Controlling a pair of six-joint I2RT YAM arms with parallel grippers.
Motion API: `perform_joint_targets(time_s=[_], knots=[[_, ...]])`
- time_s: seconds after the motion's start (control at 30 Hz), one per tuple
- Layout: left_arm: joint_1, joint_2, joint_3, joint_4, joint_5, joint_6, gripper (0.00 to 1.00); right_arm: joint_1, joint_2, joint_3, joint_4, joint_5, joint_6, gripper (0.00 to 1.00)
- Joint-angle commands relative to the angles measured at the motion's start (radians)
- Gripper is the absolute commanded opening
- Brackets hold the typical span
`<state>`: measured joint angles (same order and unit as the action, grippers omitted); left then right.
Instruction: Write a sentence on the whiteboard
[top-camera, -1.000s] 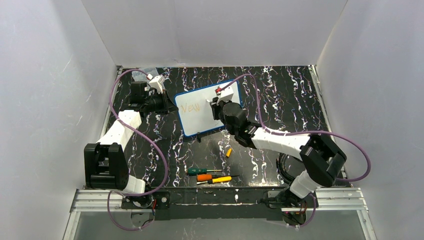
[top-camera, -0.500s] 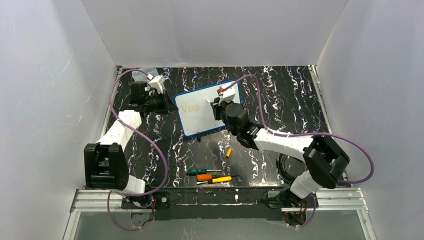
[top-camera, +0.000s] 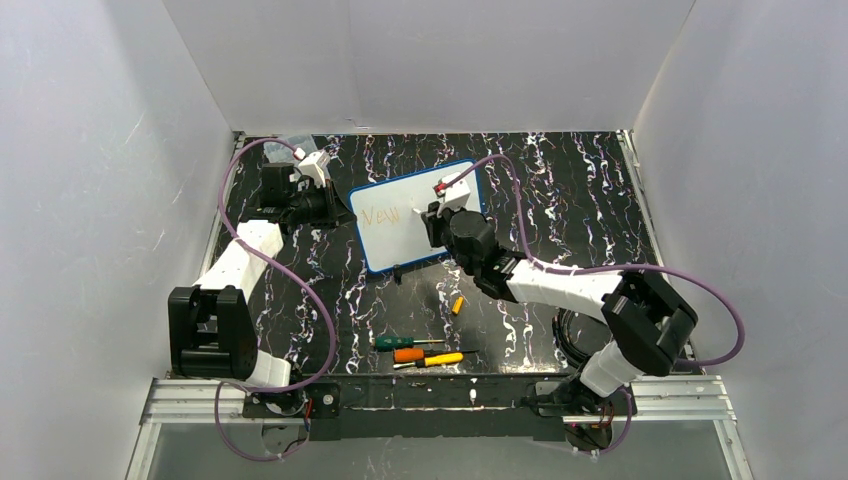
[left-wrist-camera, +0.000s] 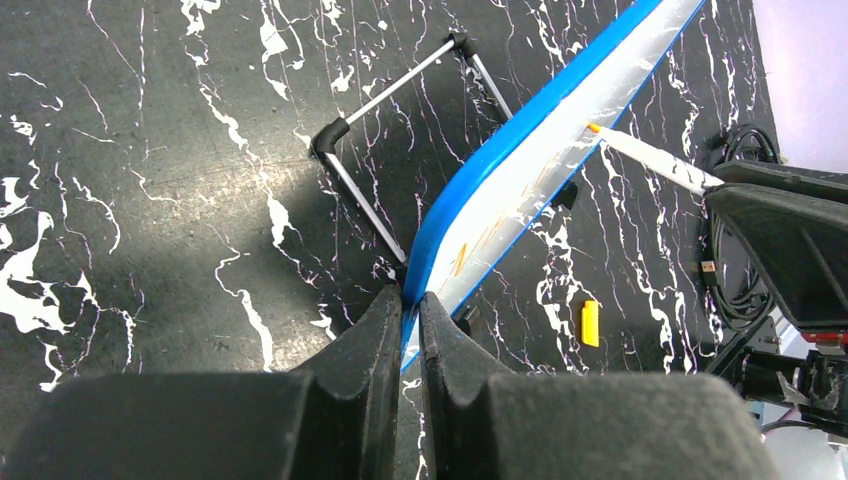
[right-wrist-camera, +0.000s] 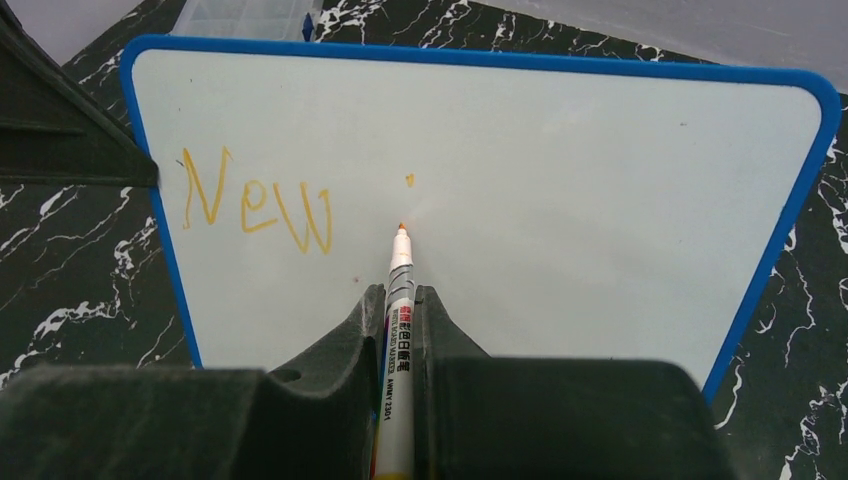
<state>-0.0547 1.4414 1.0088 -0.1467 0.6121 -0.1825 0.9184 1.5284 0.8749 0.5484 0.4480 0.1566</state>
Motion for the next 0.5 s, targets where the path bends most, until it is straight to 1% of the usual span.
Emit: perform_joint_targets(time_s=[0.0,0.23,0.47], knots=[[-0.002,-0.052,0.009,-0.010,0.018,0.005,0.00,0.000,0.025,0.046,0.031,0.016,-0.001,0.01],[-0.002,-0.052,0.009,-0.010,0.019,0.006,0.00,0.000,0.028,0.059,0.033,0.071,-0.014,0.01],[-0.003,-0.053,0.010,-0.010,0.020,0.006,0.00,0.000,0.018,0.067,0.038,0.093,-0.034,0.01]])
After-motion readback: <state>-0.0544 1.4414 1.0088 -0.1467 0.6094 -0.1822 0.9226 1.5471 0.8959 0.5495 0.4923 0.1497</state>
